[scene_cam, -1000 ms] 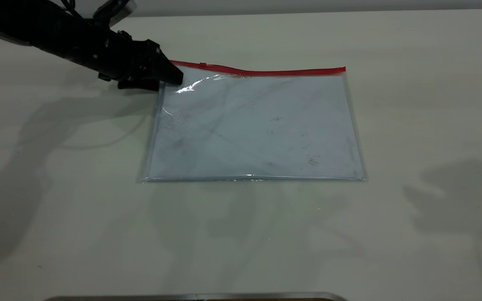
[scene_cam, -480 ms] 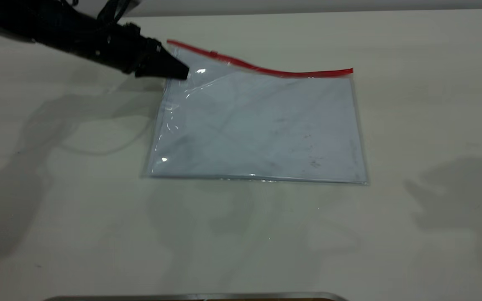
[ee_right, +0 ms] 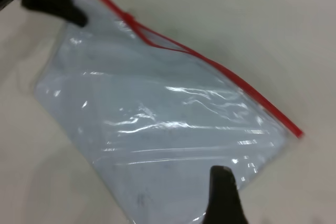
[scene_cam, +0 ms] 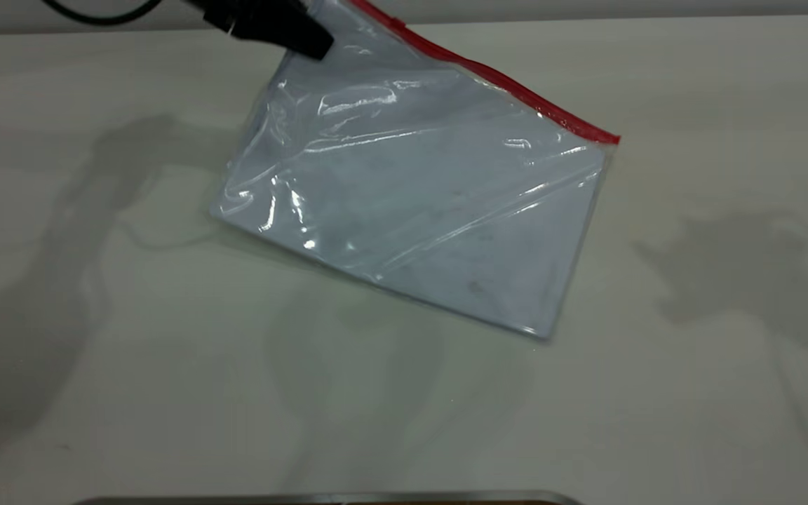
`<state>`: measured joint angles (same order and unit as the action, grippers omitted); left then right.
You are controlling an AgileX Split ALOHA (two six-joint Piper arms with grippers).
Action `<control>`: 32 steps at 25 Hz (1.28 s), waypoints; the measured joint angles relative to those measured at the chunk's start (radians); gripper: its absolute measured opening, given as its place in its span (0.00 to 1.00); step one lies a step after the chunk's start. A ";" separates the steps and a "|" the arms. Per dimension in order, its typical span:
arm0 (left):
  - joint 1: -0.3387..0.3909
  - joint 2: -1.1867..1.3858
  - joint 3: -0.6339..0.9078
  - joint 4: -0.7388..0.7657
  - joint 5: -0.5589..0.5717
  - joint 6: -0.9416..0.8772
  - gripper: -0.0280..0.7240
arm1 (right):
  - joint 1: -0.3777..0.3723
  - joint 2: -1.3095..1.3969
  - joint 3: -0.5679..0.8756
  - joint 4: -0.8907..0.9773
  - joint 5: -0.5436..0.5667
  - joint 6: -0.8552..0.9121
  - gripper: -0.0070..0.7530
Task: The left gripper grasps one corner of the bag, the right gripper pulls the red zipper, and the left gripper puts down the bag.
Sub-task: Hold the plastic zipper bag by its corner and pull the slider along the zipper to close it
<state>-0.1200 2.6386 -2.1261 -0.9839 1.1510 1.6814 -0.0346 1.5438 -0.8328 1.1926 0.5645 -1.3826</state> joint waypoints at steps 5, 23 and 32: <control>-0.055 0.001 -0.099 0.120 0.015 0.079 0.11 | 0.097 0.163 -0.099 0.003 0.023 -0.085 0.76; -0.188 0.004 -0.123 0.144 0.016 0.353 0.11 | 0.216 0.630 -0.401 0.104 0.045 -0.385 0.73; -0.205 0.007 -0.123 0.127 0.013 0.365 0.11 | 0.225 0.658 -0.410 0.224 0.104 -0.522 0.73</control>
<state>-0.3252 2.6456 -2.2490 -0.8568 1.1642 2.0460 0.1908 2.2014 -1.2431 1.4169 0.6690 -1.9041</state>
